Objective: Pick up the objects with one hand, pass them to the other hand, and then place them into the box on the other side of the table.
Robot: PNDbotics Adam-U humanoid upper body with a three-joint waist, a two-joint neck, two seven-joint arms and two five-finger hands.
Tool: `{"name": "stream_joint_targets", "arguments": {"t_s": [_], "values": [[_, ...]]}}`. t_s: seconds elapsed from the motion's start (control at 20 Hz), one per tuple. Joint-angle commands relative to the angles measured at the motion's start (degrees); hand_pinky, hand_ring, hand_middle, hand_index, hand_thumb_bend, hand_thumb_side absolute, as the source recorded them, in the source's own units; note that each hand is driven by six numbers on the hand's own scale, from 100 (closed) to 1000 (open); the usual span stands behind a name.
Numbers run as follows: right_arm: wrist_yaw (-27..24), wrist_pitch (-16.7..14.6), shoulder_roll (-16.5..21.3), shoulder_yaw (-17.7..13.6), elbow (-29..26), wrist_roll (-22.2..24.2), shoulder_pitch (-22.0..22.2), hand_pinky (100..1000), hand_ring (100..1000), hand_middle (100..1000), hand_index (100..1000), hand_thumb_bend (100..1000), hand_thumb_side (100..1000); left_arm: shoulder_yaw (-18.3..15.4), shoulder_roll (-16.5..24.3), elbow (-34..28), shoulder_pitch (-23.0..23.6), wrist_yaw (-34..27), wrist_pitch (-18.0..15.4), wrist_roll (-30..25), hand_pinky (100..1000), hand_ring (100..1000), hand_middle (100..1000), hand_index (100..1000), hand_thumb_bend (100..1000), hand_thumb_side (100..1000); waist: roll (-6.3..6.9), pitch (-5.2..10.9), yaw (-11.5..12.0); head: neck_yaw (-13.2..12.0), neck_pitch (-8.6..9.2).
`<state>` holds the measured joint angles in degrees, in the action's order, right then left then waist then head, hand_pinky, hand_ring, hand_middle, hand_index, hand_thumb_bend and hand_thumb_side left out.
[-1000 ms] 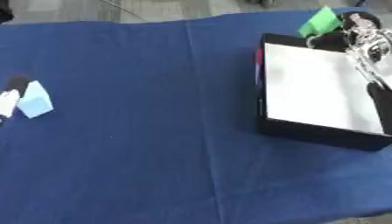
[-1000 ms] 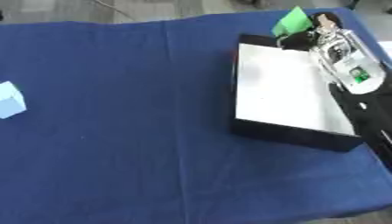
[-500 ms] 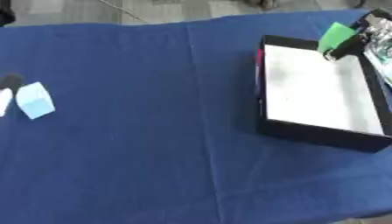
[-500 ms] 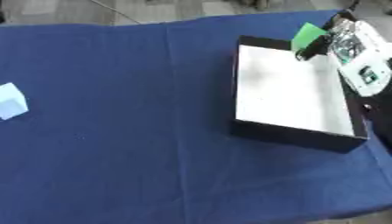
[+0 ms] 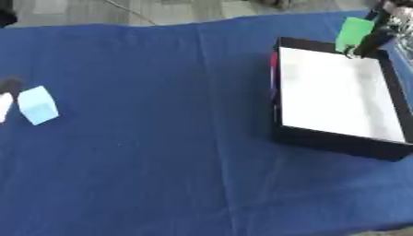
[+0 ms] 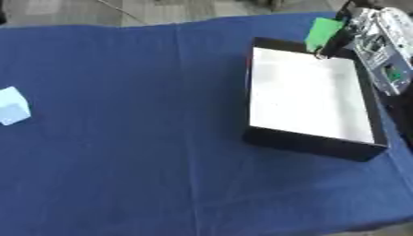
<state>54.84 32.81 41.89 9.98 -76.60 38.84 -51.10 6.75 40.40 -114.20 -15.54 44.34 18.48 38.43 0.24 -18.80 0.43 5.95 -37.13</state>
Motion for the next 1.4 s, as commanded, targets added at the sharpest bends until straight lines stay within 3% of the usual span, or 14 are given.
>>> {"name": "stream_joint_targets", "arguments": {"t_s": [0.05,0.25,0.3,0.35,0.5,0.65,0.95,1.1,1.15,1.25,1.4], "values": [[4.95,1.51,2.00,-0.30,0.39,12.24,-1.28,974,917,773,813,430,118,-1.30,2.13,-0.39,-0.50,-0.10,0.03,0.25,777,773,742,793,643,298,-0.06,1.56,0.11,-0.27,0.09],[5.79,-1.48,1.76,0.41,2.91,13.08,-1.09,996,944,819,838,434,165,-1.41,2.30,-0.39,-0.54,-0.04,0.05,0.35,777,773,742,792,640,295,-0.04,1.52,0.21,-0.13,0.02],[5.81,-1.93,1.73,0.68,3.50,13.10,-1.07,998,949,828,851,479,177,-1.41,2.30,-0.39,-0.57,-0.04,0.05,0.36,777,774,742,792,638,294,-0.04,1.52,0.23,-0.09,0.02],[5.77,-2.26,1.66,0.89,3.99,13.11,-1.08,1000,954,837,861,452,192,-1.39,2.28,-0.39,-0.59,-0.09,0.04,0.36,777,774,743,793,636,294,-0.04,1.51,0.25,-0.05,0.02],[5.93,-2.65,1.39,1.12,4.75,13.13,-1.18,1000,994,877,922,555,250,-1.35,2.20,-0.39,-0.57,-0.02,0.10,0.23,777,774,743,793,636,294,-0.04,1.55,0.33,-0.02,0.02],[6.36,-3.28,1.29,1.24,5.19,13.13,-1.39,1000,1000,890,968,645,218,-1.33,2.29,-0.39,-0.43,0.02,0.13,0.16,777,774,742,794,634,294,-0.06,1.68,0.30,-0.01,0.07],[5.45,-4.61,1.01,0.92,4.15,13.13,-1.85,1000,1000,894,990,654,214,-1.38,2.38,-0.39,-0.38,0.00,0.09,0.14,777,773,740,792,634,293,-0.08,1.78,0.19,-0.11,0.09],[6.24,-3.35,0.46,-2.07,-0.64,13.10,-2.61,979,977,877,980,503,158,-1.47,2.43,-0.39,-0.29,-0.11,0.10,-0.07,777,772,737,794,633,298,0.15,1.76,0.15,-1.20,-0.17],[6.71,-2.18,0.13,-3.60,-3.52,12.55,-2.76,935,944,851,960,400,100,-1.56,2.52,-0.39,-0.29,-0.16,0.09,-0.23,777,772,737,796,632,301,0.23,1.76,0.11,-1.71,-0.31],[6.85,2.71,-1.04,-7.06,-9.53,7.88,-3.10,849,895,792,942,100,100,-1.76,2.82,-0.39,-0.47,-0.38,0.04,-0.96,779,775,743,807,627,319,0.43,1.80,0.06,-2.58,-0.45],[2.23,11.62,-2.81,-10.11,-15.15,-3.19,-3.39,782,870,771,913,100,100,-2.00,3.55,-0.39,-0.90,-0.82,0.03,-3.39,782,780,751,822,624,343,0.64,1.90,0.17,-3.15,-0.35]]}}
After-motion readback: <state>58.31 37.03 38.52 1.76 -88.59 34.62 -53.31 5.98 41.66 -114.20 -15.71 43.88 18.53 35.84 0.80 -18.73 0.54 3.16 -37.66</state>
